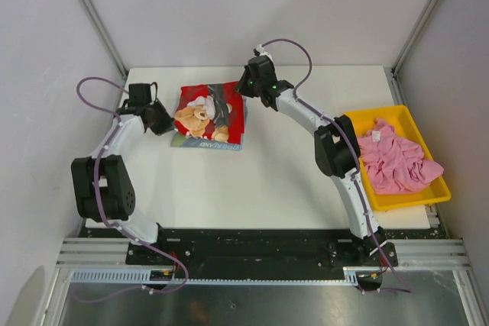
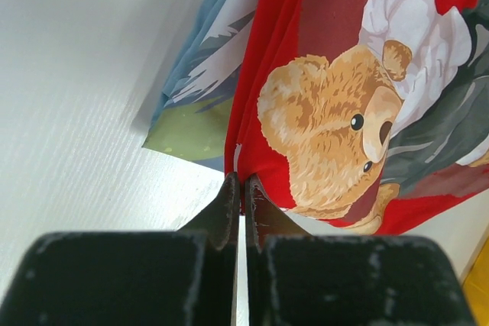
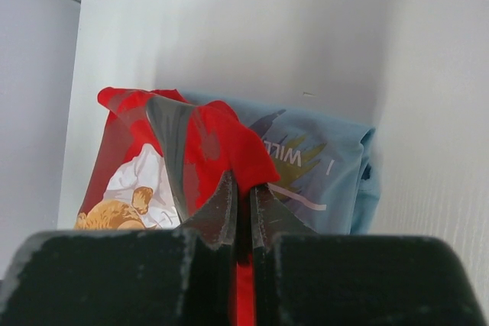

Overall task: Fold and stack the t-shirts
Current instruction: Put the neatly folded tshirt into the corner of the board with both arms

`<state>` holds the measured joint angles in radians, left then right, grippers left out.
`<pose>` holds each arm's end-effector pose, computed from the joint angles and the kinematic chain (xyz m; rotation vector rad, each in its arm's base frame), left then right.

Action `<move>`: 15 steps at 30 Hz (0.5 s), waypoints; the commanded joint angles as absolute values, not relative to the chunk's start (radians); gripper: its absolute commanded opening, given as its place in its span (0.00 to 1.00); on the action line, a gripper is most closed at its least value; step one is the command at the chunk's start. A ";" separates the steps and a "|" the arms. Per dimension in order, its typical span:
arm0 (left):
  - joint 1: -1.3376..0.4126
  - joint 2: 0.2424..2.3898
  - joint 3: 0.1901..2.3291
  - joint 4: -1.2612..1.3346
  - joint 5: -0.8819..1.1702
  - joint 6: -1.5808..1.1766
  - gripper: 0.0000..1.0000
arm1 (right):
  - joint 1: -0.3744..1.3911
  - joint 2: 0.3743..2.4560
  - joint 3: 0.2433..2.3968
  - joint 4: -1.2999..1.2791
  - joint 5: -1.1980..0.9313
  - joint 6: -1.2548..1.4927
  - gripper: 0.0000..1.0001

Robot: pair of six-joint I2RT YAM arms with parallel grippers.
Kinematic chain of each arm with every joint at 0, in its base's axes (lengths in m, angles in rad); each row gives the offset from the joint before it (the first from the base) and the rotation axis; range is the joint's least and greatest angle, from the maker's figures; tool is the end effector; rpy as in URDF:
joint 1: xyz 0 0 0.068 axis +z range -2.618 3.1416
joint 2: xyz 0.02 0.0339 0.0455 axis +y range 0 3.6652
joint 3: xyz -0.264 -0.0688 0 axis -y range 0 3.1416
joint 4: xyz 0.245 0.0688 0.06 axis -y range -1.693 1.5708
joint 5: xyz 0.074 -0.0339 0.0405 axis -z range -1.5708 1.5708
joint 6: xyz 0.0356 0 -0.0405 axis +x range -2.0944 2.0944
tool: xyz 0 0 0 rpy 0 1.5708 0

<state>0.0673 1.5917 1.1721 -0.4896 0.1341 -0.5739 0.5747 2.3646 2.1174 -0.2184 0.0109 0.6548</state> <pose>0.3404 0.0182 0.2462 -0.7354 2.3981 -0.3788 0.4689 0.3032 0.2476 0.0921 2.1203 0.7454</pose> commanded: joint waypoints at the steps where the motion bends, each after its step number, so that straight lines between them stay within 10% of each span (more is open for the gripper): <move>1: 0.084 1.606 1.164 -0.482 0.120 -0.543 0.00 | 0.570 2.383 2.177 -0.188 0.028 0.652 0.00; 10: 0.090 1.679 1.150 -0.482 0.091 -0.542 0.01 | 0.555 2.430 2.201 -0.214 0.013 0.646 0.11; 15: 0.124 1.744 1.143 -0.483 0.104 -0.556 0.47 | 0.519 2.488 2.302 -0.322 -0.019 0.629 0.53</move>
<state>0.0841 1.7088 1.1572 -0.4847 0.1249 -0.5629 0.5610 2.4573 2.1792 -0.2504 -0.0010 0.6510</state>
